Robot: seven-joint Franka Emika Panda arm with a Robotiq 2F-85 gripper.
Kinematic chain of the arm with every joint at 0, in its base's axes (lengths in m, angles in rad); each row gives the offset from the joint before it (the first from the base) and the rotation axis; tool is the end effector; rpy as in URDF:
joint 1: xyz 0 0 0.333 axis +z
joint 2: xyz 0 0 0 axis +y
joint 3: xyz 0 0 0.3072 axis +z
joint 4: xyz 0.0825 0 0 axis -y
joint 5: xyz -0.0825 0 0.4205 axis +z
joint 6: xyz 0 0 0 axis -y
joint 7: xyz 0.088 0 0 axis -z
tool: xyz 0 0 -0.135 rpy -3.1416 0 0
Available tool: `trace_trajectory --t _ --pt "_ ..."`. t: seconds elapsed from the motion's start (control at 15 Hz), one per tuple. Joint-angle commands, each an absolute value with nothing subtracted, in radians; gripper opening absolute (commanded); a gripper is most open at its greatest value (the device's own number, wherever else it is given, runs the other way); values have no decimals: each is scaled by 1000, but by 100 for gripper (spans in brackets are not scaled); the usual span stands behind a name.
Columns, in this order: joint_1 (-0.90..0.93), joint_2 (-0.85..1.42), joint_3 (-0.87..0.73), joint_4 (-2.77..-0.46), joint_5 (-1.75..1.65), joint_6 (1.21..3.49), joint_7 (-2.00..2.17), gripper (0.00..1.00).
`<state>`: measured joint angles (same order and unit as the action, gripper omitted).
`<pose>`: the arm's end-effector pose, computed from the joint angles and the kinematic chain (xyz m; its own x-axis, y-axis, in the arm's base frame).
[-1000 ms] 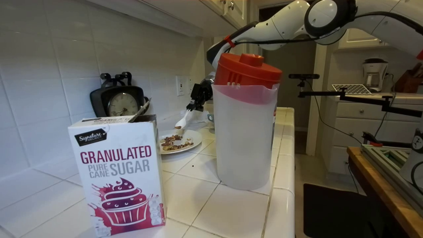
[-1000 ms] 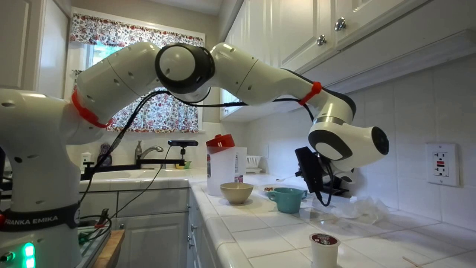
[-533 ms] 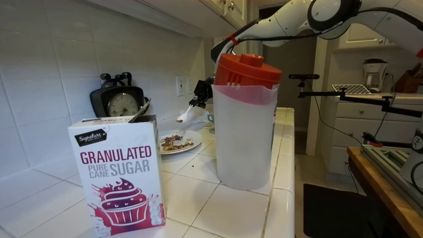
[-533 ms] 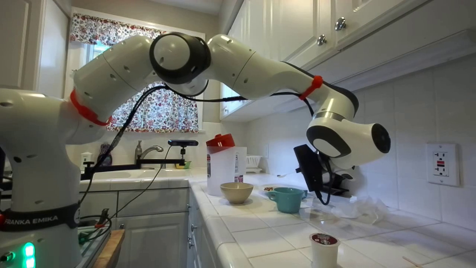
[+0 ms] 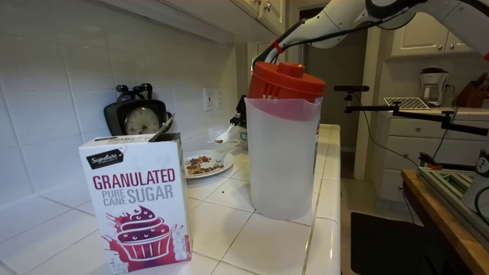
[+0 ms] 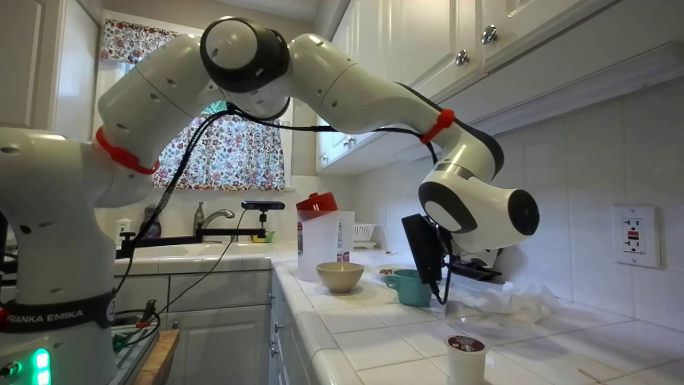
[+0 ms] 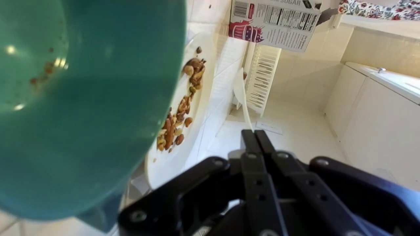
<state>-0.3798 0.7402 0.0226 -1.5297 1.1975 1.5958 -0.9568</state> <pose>0.6820 -0.1248 0.2029 0.9730 -0.0687 0.2203 0.1902 -0.3022 -0.9341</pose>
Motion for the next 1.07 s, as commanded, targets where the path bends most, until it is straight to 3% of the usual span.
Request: trace_trajectory --t 0.0,0.4,1.0 --pt "-348 630 -23 -1689 1259 1636 -1046 1" --pt "-315 532 -77 -1802 1294 1655 -1075 1" --pt "-305 549 -100 -1778 1269 1627 -1037 1"
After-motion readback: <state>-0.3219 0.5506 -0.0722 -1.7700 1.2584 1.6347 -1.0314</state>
